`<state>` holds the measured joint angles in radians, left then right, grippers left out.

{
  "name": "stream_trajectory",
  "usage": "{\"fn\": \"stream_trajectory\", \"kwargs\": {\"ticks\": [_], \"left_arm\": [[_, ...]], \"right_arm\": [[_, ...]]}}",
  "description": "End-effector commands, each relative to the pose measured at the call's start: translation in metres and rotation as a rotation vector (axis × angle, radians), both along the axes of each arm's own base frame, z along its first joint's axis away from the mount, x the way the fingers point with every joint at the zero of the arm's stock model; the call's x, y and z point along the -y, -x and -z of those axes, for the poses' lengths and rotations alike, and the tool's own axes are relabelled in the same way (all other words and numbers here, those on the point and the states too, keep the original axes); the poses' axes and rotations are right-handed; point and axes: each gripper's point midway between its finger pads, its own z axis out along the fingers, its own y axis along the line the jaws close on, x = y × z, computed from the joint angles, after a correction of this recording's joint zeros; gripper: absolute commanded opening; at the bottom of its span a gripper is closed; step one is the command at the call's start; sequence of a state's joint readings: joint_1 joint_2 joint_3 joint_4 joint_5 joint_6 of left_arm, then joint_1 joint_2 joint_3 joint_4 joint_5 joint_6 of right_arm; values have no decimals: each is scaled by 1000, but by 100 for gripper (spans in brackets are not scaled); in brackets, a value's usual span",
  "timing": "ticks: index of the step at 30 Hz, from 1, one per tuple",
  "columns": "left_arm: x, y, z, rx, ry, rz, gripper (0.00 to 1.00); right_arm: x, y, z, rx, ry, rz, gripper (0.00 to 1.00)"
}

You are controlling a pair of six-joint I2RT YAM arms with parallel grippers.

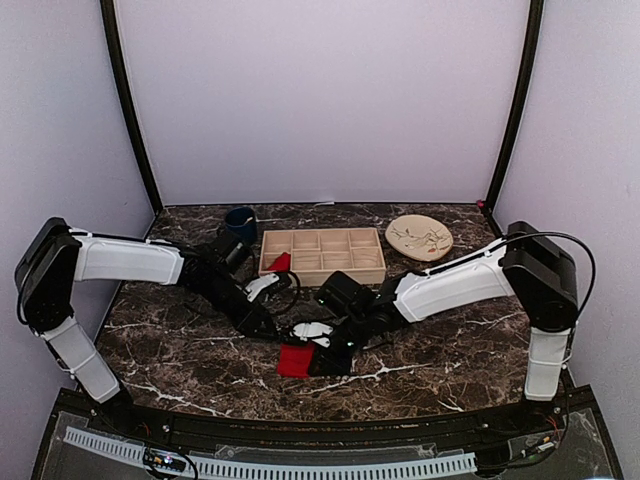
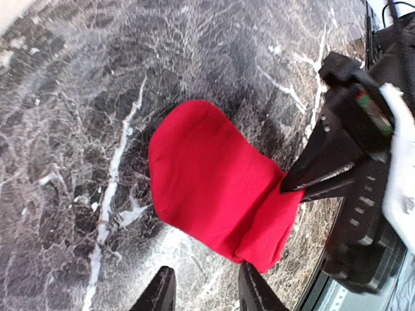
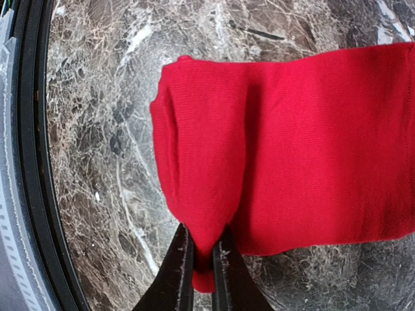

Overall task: Roll the socks
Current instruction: Roll the sock at the center of the board.

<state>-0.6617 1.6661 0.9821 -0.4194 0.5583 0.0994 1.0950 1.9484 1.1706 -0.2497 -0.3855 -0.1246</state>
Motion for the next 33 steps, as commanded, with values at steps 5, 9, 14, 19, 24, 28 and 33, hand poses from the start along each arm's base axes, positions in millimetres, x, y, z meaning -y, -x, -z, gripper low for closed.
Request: {"fn": "stream_trajectory", "kwargs": {"ticks": [5,9,14,19,24,28,33], "left_arm": [[-3,-6,-26,132,78,-63,35],[-2,2,-34,162,118,-47,35],[6,23,-34,198,118,19,35],[16,43,-29,207,105,86,35],[20,58,-20,199,76,140,36],[20,65,-14,195,51,174,40],[23,72,-2,219,-15,231,41]], "right_arm": [[1,0,0,-137,11,2,8],[1,1,0,-190,17,1,8],[0,3,-2,-265,17,-7,8],[-1,3,-2,-331,24,-11,9],[-2,3,0,-399,20,-10,9],[-2,3,-1,-439,6,-6,9],[-2,3,-4,-474,-3,-9,9]]}}
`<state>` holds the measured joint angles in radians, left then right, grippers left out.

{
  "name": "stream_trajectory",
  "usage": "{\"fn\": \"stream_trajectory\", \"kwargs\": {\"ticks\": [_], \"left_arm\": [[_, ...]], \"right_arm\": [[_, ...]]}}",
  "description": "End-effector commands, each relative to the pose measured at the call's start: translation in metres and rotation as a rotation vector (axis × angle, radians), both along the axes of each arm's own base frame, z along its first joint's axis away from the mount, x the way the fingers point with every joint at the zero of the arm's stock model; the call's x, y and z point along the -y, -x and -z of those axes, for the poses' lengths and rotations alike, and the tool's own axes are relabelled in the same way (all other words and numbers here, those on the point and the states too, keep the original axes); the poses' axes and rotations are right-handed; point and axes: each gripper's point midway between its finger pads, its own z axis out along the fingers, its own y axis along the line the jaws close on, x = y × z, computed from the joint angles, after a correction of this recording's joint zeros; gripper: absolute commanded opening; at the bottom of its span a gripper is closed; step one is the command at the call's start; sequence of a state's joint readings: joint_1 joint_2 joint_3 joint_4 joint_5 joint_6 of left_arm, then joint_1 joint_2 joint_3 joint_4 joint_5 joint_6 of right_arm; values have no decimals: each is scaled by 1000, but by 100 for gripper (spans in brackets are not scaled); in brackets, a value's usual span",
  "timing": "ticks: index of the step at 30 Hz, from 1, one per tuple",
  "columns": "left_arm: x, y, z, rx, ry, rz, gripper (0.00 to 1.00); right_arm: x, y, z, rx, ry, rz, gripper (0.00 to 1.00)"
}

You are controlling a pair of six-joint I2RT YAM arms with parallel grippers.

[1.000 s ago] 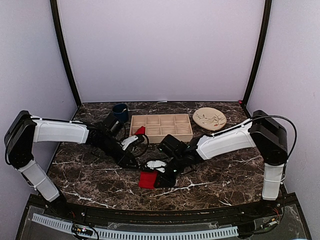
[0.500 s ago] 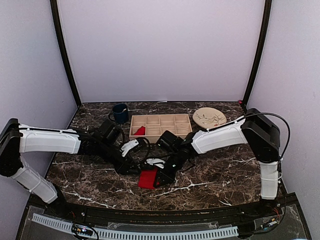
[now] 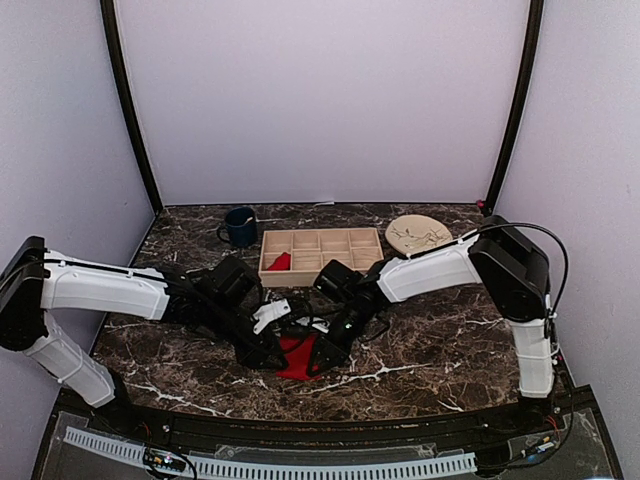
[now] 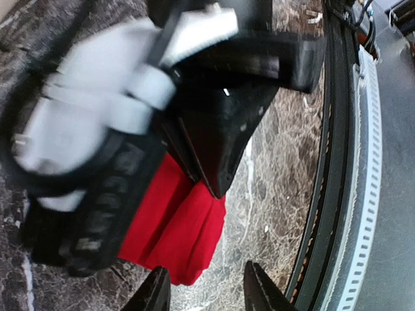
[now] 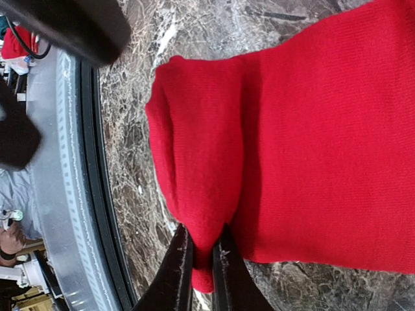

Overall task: Roll the socks
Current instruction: Roll the sock at the center of the board.

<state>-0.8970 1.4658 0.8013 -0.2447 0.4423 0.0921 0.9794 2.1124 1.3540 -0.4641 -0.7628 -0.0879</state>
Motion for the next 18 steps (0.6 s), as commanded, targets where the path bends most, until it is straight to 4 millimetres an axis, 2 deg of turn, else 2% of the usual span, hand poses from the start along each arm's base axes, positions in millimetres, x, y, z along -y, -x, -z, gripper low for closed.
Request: {"fn": "stream_trajectory", "kwargs": {"ticks": [1,8,18], "left_arm": [[-2,9,16,26,-94,55,41],[1,13,33,72,-166,101,41],[8,4,37,156,-197,120,41]], "right_arm": [[-2,1,-2,-65,-4,0,9],[-2,3,0,-103,1,-7,9],[-2,6,1,-136,2,-16,9]]}}
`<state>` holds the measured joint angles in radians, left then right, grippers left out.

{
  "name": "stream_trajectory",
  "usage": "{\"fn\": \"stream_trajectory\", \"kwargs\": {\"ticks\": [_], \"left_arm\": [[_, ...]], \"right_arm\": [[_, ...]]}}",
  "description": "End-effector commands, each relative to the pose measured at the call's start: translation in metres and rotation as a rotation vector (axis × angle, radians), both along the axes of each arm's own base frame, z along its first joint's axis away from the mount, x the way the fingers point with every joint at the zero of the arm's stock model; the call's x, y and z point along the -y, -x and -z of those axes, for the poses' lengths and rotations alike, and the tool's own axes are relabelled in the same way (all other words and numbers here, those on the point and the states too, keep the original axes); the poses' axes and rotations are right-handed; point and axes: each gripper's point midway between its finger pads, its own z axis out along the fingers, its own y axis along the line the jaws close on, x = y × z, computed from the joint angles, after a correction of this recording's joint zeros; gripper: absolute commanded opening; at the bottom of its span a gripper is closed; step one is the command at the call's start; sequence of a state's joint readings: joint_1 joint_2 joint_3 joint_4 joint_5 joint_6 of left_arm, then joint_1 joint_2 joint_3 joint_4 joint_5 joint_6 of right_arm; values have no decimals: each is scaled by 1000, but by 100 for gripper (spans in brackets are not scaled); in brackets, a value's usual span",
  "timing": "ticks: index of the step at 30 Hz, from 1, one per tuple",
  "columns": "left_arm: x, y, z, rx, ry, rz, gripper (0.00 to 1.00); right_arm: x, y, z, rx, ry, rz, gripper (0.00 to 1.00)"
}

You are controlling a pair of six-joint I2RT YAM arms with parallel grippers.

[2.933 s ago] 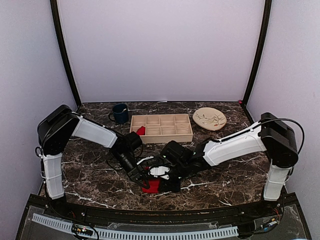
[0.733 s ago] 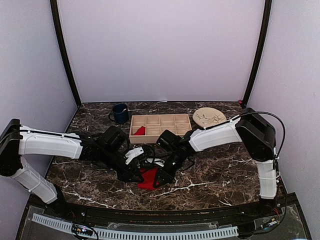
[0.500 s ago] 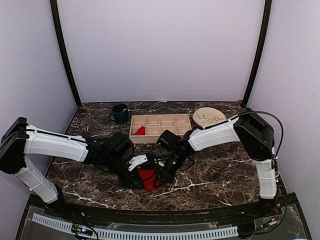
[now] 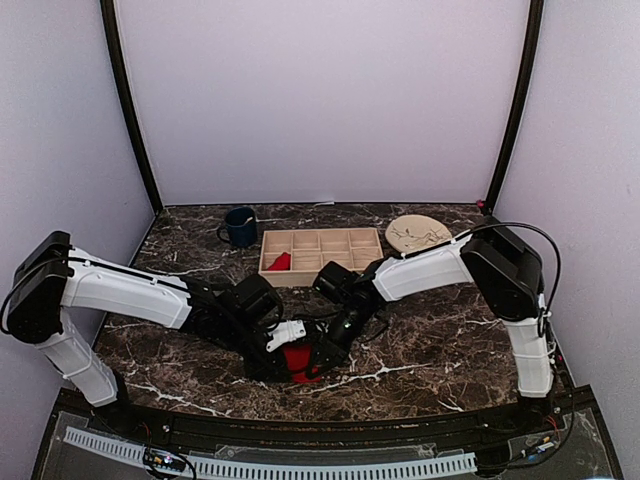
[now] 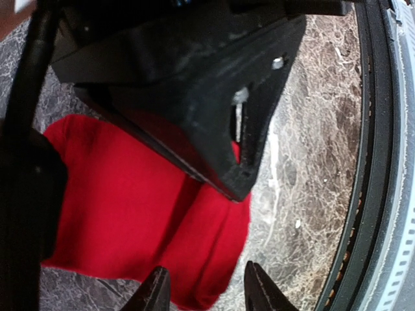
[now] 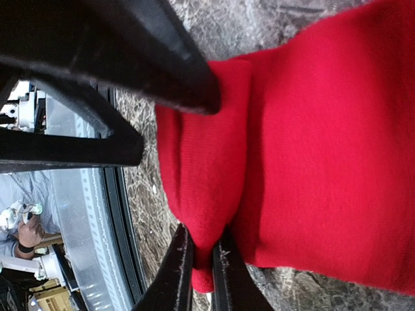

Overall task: Roll the socks
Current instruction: Roll the sock at the center of the board.

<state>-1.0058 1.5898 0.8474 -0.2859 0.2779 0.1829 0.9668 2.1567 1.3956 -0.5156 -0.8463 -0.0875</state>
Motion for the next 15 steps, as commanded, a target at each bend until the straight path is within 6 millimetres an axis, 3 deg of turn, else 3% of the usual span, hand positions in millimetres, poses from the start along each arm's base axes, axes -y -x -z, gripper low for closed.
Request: {"fn": "stream_trajectory", "kwargs": {"ticks": [1,15], "left_arm": [[4,-8,-1,66,-18,22,41],[5,7,13,20,-46,80,38]], "right_arm": [[-1,2,2,-44,2,-6,9],[-2,1,0,-91,-8,-3,9]]}}
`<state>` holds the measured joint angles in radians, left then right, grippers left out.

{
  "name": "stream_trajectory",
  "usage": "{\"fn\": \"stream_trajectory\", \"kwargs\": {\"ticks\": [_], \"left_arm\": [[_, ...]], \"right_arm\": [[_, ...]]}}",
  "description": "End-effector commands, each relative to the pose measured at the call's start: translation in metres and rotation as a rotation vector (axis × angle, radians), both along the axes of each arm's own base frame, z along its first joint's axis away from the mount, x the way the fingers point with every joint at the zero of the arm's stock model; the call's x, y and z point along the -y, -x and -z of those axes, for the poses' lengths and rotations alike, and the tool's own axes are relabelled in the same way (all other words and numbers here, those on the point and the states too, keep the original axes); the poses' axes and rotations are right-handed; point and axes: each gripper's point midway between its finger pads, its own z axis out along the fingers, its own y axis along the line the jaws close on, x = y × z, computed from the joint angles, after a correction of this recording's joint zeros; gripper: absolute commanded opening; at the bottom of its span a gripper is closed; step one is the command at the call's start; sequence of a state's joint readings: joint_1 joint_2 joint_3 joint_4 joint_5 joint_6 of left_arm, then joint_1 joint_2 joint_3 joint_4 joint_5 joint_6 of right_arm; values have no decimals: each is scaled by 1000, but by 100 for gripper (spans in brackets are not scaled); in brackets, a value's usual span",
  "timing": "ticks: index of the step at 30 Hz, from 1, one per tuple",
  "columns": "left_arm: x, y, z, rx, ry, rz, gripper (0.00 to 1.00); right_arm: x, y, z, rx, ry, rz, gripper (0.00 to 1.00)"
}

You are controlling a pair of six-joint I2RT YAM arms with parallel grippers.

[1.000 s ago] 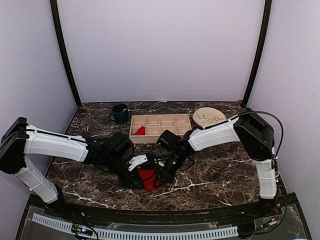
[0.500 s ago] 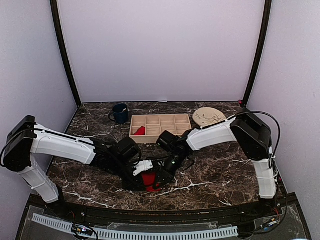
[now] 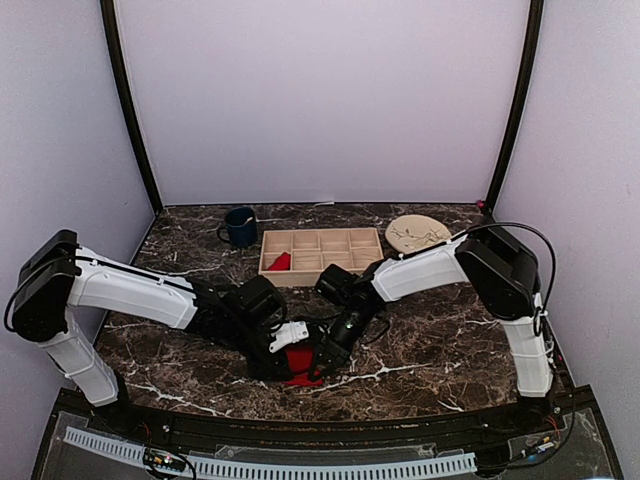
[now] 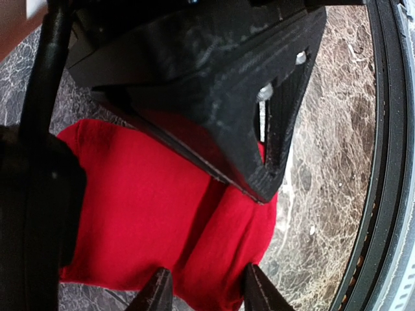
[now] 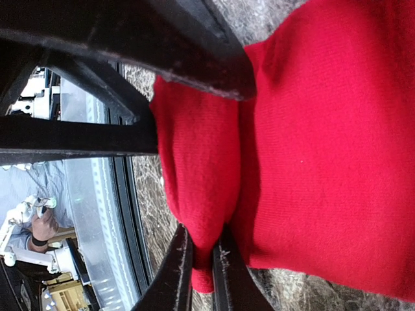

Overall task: Roll the socks
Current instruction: Roll the sock at the center of the board.

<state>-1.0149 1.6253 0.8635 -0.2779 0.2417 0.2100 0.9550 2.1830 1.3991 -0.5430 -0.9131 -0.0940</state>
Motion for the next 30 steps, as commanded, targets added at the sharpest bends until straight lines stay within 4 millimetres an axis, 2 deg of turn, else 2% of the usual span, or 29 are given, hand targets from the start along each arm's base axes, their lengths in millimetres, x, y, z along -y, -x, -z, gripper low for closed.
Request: {"fn": "stream_trajectory", "kwargs": {"ticks": [1,10,16,24,30], "left_arm": [[2,14,7,-22,-26,67,37],[2,27,15,-88,-48,95,29],[4,36,22,-148,-70,125,11],[17,29,24,-121,-51,175,2],[34,19,26,-95,-18,206,0]], "right_arm": [[-6,-6,-2,-14,-9,6,9],[-10,-9,-8,-21,-26,14,9],[-8,-14,-10,-24,-30,31,10],[6,-35,-16,-46,-57,127,20],[17,-42,-17,-64,-69,183,24]]}}
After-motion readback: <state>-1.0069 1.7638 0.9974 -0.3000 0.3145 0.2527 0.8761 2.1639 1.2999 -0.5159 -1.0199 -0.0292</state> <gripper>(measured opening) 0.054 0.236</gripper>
